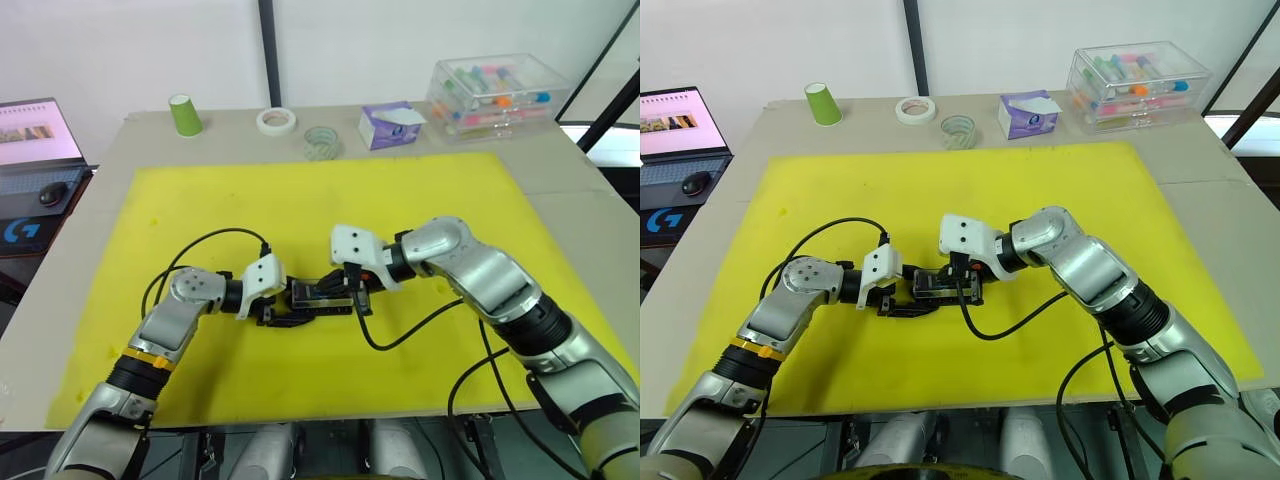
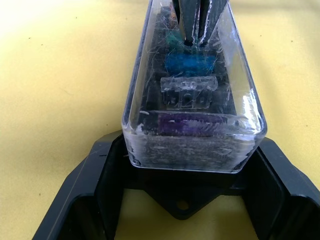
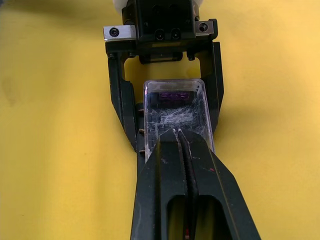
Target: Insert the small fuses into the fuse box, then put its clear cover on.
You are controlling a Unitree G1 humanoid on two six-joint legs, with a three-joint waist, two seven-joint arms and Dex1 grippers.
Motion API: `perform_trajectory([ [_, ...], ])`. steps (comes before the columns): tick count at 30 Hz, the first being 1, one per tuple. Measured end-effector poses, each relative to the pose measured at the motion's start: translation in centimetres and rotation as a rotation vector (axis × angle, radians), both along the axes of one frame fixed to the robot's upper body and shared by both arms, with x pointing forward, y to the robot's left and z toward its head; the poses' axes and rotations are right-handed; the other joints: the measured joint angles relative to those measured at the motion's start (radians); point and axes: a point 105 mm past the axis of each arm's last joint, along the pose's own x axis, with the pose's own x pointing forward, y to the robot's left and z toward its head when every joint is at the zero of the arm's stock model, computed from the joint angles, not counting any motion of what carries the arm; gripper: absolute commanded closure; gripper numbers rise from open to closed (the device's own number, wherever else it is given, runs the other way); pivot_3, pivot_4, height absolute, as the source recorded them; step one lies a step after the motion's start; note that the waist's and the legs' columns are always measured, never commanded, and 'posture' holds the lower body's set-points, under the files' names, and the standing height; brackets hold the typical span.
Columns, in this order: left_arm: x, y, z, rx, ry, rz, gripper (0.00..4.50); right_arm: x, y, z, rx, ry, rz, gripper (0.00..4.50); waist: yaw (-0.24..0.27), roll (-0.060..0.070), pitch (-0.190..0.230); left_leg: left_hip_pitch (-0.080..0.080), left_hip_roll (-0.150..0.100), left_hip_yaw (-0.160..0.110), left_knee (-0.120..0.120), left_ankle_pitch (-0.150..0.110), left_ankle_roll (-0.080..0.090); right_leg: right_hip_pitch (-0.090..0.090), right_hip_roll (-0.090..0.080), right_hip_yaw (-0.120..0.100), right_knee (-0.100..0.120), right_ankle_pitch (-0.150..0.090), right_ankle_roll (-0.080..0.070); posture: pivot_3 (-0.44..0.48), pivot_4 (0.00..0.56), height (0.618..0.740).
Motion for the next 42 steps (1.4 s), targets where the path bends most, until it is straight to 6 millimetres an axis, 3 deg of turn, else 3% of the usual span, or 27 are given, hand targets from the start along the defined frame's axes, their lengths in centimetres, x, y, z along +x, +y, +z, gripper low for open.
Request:
perform_trajectory([
  [7, -0.1, 0.1, 0.3, 0.002, 0.021, 0.009, 1.7, 1.1, -0.4, 1.0, 0.12, 0.027, -0.081, 4.47, 0.0, 0.0, 0.0, -0.002, 0.0, 0.0, 0.0, 0.0, 0.0, -0.002, 0.0, 0.0, 0.0, 0.0, 0.0, 0.0, 0.15, 0.74],
  [11, -0.4, 0.5, 0.4, 0.014, 0.042, 0.011, 0.41, 1.6, -1.1, 2.6, 0.17, -0.026, -0.111, 4.5, -0.001, 0.001, 0.001, -0.002, 0.0, 0.0, 0.0, 0.0, 0.0, -0.002, 0.0, 0.0, 0.0, 0.0, 0.0, 0.0, 0.15, 0.74],
  [12, -0.6, 0.6, 0.5, 0.019, 0.042, 0.006, 0.05, 1.6, -1.4, 3.1, 0.177, -0.044, -0.114, 4.29, 0.0, 0.001, 0.001, -0.003, 0.0, 0.0, 0.0, 0.0, 0.0, -0.002, 0.0, 0.0, 0.0, 0.0, 0.0, 0.0, 0.15, 0.74],
  [13, -0.8, 0.9, 0.6, 0.025, 0.046, 0.005, 0.0, 1.4, -1.8, 3.4, 0.178, -0.055, -0.113, 4.08, 0.0, 0.001, 0.001, -0.003, 0.0, 0.0, 0.0, 0.0, 0.0, -0.002, 0.0, 0.0, 0.0, 0.0, 0.0, 0.0, 0.15, 0.74],
  [16, -1.5, 2.6, 1.2, 0.052, 0.059, 0.027, 0.0, 0.9, -3.7, 3.6, 0.133, -0.075, -0.111, 3.27, 0.0, 0.001, 0.002, -0.003, 0.0, 0.0, 0.0, 0.0, 0.0, -0.003, 0.0, 0.0, 0.0, 0.0, 0.0, 0.0, 0.15, 0.74],
  [17, -2.0, 4.0, 1.6, 0.072, 0.073, 0.053, 0.0, 0.5, -4.9, 3.4, 0.096, -0.069, -0.109, 2.74, 0.0, 0.001, 0.003, -0.003, 0.0, 0.0, -0.001, 0.0, 0.0, -0.003, 0.0, 0.0, -0.001, 0.0, 0.0, 0.0, 0.15, 0.74],
  [20, -2.8, 6.5, 2.6, 0.102, 0.098, 0.113, 0.0, 0.1, -6.8, 3.9, 0.06, -0.064, -0.117, 1.89, -0.001, 0.004, 0.005, -0.003, 0.0, 0.0, -0.001, 0.0, 0.0, -0.003, 0.0, 0.001, -0.001, 0.0, 0.0, 0.0, 0.15, 0.74],
  [25, -4.0, 9.1, 5.9, 0.072, 0.095, 0.217, 0.0, -0.9, -9.9, 4.4, -0.047, -0.105, -0.102, 0.14, 0.007, 0.003, 0.009, -0.003, 0.0, 0.0, -0.001, -0.001, 0.001, -0.002, -0.001, 0.001, -0.002, 0.0, 0.0, 0.0, 0.15, 0.74],
  [26, -4.1, 9.6, 6.4, 0.068, 0.093, 0.237, 0.0, -1.1, -10.3, 4.2, -0.06, -0.102, -0.1, 0.02, 0.007, 0.003, 0.009, -0.003, 0.0, 0.001, -0.001, -0.001, 0.001, -0.002, -0.001, 0.001, -0.002, 0.0, 0.0, 0.0, 0.15, 0.74],
  [33, -7.1, 14.5, 9.0, 0.079, 0.121, 0.433, 0.0, -1.4, -16.4, 4.5, -0.198, -0.095, -0.215, 0.02, 0.004, 0.005, 0.015, -0.001, 0.001, 0.003, -0.002, -0.001, 0.001, -0.001, -0.001, 0.001, -0.003, 0.0, 0.0, 0.0, 0.15, 0.74],
  [42, -7.9, 15.7, 9.2, 0.092, 0.101, 0.496, 0.0, -1.5, -17.1, 5.1, -0.161, -0.113, -0.237, 0.02, 0.007, 0.006, 0.017, -0.002, 0.002, 0.003, -0.003, -0.002, 0.001, -0.001, -0.001, 0.002, -0.004, 0.0, 0.0, 0.0, 0.15, 0.74],
])
